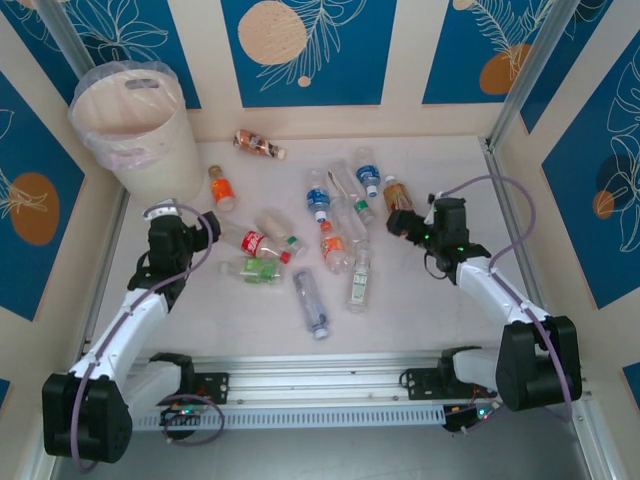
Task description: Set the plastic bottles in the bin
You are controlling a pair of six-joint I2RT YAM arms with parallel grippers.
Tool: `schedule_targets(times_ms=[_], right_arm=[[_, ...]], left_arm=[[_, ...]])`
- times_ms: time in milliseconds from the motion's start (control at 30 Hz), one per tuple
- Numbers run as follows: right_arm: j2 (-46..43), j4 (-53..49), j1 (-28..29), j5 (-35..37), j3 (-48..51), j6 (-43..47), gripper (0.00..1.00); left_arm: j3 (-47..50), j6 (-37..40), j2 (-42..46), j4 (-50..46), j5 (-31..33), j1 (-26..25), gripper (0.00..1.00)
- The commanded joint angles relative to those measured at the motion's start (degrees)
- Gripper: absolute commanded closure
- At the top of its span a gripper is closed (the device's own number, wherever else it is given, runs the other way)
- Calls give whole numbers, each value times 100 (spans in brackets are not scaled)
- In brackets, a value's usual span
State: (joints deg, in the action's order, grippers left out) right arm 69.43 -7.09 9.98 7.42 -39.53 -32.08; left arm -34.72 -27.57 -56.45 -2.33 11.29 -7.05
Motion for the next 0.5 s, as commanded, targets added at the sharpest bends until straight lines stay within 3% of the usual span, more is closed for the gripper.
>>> schedule_targets(times_ms=[0, 133, 300, 467], right_arm=[[-120, -1913, 679, -10, -135, -1077, 1], [-332, -2305, 1897, 367, -132, -1178, 0], [-292, -3084, 2985, 1538, -290, -1923, 0], [226, -3020, 3424, 1174, -437, -1995, 0]], left_arm=[[-174, -807, 58, -969, -921, -39, 0], [-37, -1136, -128, -848, -1418, -47, 0], [45, -1217, -259, -916, -1174, -47, 0], [123, -1281, -226, -601, -1460, -48, 0]])
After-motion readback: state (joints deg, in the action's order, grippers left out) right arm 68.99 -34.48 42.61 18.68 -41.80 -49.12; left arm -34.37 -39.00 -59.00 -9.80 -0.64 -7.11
